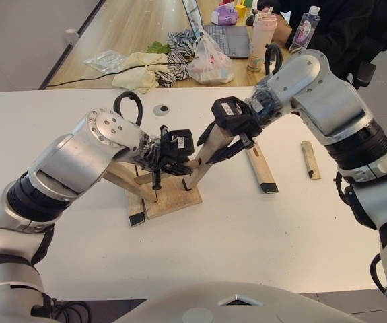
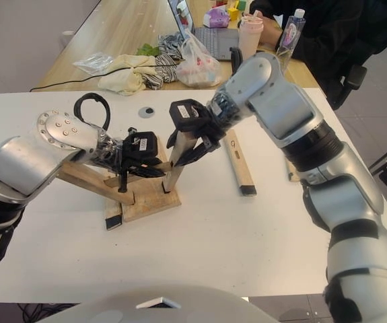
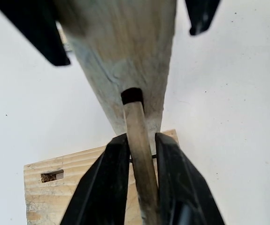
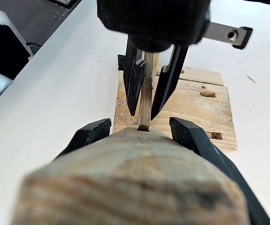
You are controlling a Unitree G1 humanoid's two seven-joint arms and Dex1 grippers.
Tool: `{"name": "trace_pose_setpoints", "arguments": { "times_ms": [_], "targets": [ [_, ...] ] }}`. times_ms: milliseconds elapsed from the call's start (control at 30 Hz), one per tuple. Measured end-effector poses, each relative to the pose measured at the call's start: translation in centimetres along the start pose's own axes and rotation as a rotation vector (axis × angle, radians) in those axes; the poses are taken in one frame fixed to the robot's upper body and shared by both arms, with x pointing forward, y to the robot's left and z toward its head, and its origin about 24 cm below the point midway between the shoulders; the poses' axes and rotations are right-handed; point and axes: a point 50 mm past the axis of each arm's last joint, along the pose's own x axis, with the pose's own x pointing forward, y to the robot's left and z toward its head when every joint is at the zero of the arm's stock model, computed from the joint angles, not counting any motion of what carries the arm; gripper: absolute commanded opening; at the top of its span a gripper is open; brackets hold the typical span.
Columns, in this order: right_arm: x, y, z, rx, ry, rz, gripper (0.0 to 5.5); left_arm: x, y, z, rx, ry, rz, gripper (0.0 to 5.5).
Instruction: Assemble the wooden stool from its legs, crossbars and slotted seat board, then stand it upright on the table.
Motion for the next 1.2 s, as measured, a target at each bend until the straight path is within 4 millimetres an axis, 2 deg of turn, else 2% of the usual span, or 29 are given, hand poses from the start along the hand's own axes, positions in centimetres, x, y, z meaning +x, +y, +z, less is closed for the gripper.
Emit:
{"name": "trace_pose_setpoints", "arguments": {
  "times_ms": [200,233,300,400,533,600,700,833,967,1033,1133,1200],
  "targets": [
    [0.6,-0.3,0.6,-0.028,0.027,0.014,2.05,0.1,-0.1,-0.1,0.011,0.009,0.012,0.66],
    [0.7,-0.3,0.7,-0.028,0.028,0.015,2.05,0.2,-0.2,-0.1,0.021,0.013,0.012,1.03],
    [0.9,-0.2,0.7,-0.036,0.029,0.019,2.05,0.4,-0.6,-0.3,0.077,0.027,0.006,1.35],
    [1.1,0.1,0.4,-0.042,0.047,0.034,2.73,0.4,-0.7,-0.3,0.075,0.024,-0.009,1.82],
    [1.1,0.3,-0.2,-0.023,0.062,0.041,3.48,0.4,-0.1,-0.5,0.010,-0.017,-0.025,1.84],
    [0.9,0.3,-0.4,-0.016,0.056,0.034,3.68,0.2,0.6,-0.5,-0.004,-0.048,-0.021,1.84],
    [0.2,0.6,-1.1,-0.008,0.042,0.011,3.68,-2.1,2.3,1.7,0.094,-0.202,0.062,1.84],
    [-1.0,1.0,-3.1,0.069,0.040,-0.057,3.68,-4.9,2.7,4.8,0.182,-0.410,0.091,1.84],
    [0.6,2.2,-6.1,0.205,0.021,-0.088,3.68,-8.2,4.0,5.8,0.140,-0.541,0.225,1.84],
    [0.9,2.3,-6.2,0.226,0.015,-0.110,3.68,-9.3,4.7,5.4,0.098,-0.566,0.318,1.84],
    [1.2,2.0,-4.8,0.186,-0.040,-0.129,3.68,-10.3,6.4,4.0,0.062,-0.553,0.532,1.84],
    [0.7,1.8,-4.6,0.193,-0.052,-0.164,3.68,-10.6,8.4,-0.2,-0.016,-0.408,0.764,1.84]
  ]
}}
